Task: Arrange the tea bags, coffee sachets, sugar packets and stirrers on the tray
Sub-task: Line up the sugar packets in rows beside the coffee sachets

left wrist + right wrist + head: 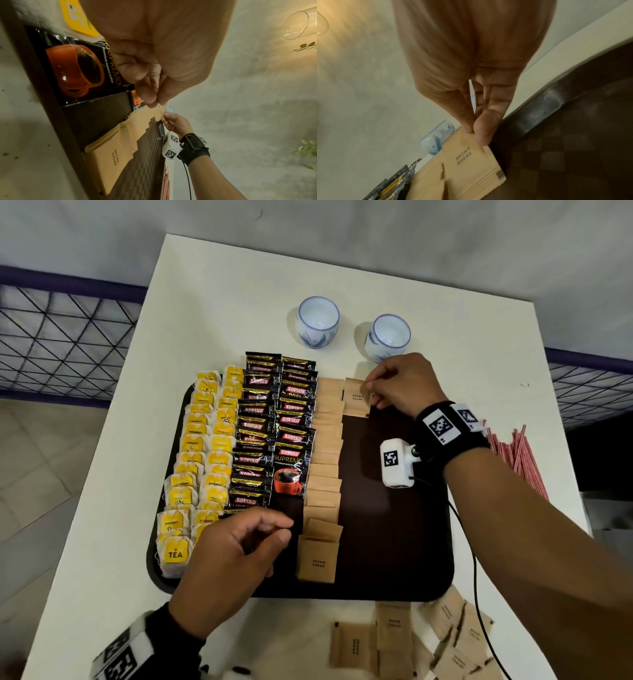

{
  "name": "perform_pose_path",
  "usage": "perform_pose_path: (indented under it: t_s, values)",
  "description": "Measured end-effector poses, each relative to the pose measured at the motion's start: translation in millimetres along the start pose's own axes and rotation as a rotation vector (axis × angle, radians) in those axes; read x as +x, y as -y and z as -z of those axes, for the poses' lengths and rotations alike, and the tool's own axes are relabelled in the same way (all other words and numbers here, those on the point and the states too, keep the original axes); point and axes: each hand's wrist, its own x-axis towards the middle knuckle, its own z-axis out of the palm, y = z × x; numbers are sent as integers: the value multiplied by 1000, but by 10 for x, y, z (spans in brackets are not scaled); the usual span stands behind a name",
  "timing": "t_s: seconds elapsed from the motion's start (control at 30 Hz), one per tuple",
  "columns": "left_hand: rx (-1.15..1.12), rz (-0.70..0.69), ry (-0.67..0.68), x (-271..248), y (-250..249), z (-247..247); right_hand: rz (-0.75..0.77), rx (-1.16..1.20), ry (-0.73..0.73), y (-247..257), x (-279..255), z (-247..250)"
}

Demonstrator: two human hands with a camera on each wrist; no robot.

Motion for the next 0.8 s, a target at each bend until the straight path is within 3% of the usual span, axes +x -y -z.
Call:
perform_pose_path:
  t_s: [0.53,0.67,0.8]
  values:
    - [-35,4,10,-25,-16,-2,-32,61,-107,12,-199,100]
    - [-24,-21,43,-51,-85,-61,-83,204,-175,-226,-857,383]
    - [112,-57,194,-113,-149,-250,-284,282,-220,-816,-1901,535]
